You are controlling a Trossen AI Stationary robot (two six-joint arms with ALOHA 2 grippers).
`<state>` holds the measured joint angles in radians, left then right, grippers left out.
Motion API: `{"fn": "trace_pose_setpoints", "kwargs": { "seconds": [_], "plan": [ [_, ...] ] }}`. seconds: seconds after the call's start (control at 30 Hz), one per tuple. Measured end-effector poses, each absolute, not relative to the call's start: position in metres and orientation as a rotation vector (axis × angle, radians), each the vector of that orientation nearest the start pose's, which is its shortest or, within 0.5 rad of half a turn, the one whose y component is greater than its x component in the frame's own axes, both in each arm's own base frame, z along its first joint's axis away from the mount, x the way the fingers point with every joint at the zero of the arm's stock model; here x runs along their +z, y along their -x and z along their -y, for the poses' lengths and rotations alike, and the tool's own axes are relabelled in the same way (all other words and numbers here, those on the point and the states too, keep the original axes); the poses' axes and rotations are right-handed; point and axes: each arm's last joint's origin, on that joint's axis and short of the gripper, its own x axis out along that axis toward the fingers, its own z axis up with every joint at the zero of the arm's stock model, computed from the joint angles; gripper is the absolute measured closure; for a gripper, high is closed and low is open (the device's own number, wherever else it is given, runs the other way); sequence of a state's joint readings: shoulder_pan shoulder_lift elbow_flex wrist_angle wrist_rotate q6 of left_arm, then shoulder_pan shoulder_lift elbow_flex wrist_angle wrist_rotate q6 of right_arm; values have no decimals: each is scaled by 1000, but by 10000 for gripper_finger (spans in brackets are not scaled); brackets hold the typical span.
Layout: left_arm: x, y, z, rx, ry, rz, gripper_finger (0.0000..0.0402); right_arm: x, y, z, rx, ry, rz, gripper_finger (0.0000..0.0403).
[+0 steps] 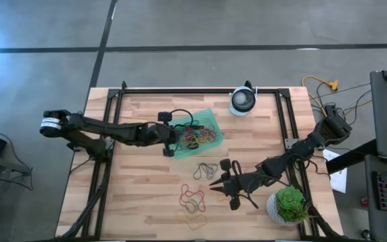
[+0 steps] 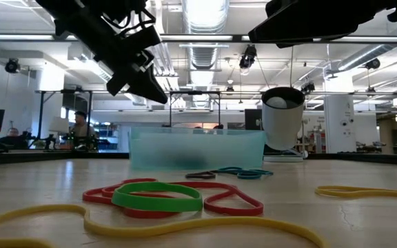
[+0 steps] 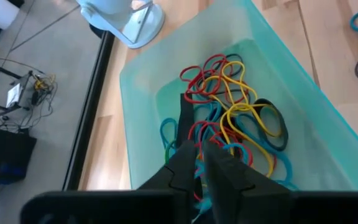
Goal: Pick and place rubber bands into bin
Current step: Put the blue rubber band into the green bin
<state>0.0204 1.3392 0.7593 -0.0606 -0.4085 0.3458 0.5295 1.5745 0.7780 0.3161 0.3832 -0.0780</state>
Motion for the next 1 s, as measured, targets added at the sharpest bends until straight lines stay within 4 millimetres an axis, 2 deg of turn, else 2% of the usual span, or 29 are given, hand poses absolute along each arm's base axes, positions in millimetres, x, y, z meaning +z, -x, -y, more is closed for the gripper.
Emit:
{"fn": "trace_pose_setpoints", "kwargs": {
  "seconds": [0.23,0.4,0.5,0.6,0.8,1.0],
  "plan": [
    [220,-273,-17,302,-452,-700,323,190,-281,-152,157,277,-434,346],
    [220,-273,-11,299,-375,-684,311,179,-275,-148,121,181,-567,346],
    [217,-272,-2,232,-344,-698,310,172,-270,-146,104,120,-661,346],
    [215,-270,11,164,-324,-712,310,169,-268,-145,75,54,-699,346],
    [213,-265,48,45,-332,-692,310,169,-269,-142,5,72,-680,346],
    [222,-251,87,-102,-373,-630,310,145,-280,-137,-36,138,-710,346]
  ]
}}
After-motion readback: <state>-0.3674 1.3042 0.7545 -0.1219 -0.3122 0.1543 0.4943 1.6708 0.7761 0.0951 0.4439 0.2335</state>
